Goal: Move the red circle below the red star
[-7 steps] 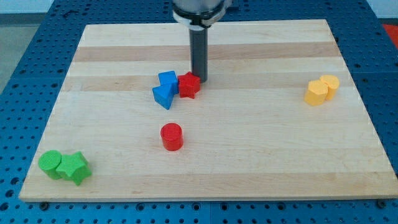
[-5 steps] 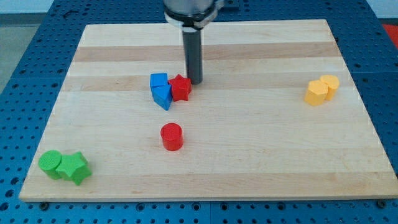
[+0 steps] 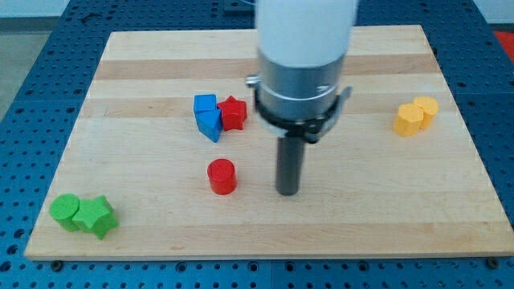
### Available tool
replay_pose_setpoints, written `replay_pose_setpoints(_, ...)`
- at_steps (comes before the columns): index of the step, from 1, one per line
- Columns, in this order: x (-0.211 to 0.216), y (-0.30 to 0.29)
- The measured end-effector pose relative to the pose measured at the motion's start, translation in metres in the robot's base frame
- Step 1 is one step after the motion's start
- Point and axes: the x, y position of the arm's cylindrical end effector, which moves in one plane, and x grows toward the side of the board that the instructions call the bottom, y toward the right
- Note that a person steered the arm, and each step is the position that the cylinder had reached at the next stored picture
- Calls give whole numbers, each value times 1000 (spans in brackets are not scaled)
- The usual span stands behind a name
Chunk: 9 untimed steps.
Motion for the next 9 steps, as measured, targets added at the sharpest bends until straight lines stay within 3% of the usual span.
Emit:
replay_pose_setpoints(4, 19, -173)
replay_pose_setpoints(5, 8, -178)
replay_pose_setpoints(8, -36, -98)
replay_pose_setpoints(9, -31, -94)
